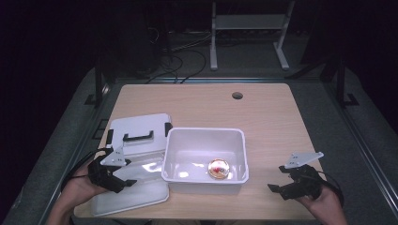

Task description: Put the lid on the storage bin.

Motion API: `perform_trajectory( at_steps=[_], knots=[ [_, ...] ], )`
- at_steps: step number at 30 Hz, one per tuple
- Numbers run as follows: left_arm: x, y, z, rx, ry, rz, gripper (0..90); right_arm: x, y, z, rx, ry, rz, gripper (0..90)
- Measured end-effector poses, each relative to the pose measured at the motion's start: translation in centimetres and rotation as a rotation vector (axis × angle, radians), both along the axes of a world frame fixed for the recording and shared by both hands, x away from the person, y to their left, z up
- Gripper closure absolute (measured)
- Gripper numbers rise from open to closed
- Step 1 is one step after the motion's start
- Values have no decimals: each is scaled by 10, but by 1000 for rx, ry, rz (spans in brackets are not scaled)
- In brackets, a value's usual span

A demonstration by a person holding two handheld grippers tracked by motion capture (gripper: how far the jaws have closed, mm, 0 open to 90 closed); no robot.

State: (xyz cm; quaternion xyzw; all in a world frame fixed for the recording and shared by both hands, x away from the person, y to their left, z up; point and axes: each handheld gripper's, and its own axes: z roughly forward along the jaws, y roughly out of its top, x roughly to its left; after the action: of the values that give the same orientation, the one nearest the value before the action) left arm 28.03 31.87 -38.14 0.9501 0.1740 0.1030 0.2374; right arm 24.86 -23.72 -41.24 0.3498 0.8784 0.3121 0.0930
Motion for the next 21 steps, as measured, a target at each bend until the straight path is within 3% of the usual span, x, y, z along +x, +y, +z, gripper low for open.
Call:
perform_trajectory(
  at_steps=[7, 12, 16, 21],
  knots=[
    [4, -2, -8, 59, 44, -54, 435, -6, -2, 0, -7, -15, 2, 209],
    [7, 0, -21, 104, 93, -64, 441, -9, -5, 3, 11, -30, -15, 209],
    [12, 5, -29, 100, 131, -58, 473, -8, -7, 1, 21, -28, -26, 209],
    [16, 7, -31, 94, 148, -63, 574, -6, -5, 0, 20, -23, -17, 212]
  ],
)
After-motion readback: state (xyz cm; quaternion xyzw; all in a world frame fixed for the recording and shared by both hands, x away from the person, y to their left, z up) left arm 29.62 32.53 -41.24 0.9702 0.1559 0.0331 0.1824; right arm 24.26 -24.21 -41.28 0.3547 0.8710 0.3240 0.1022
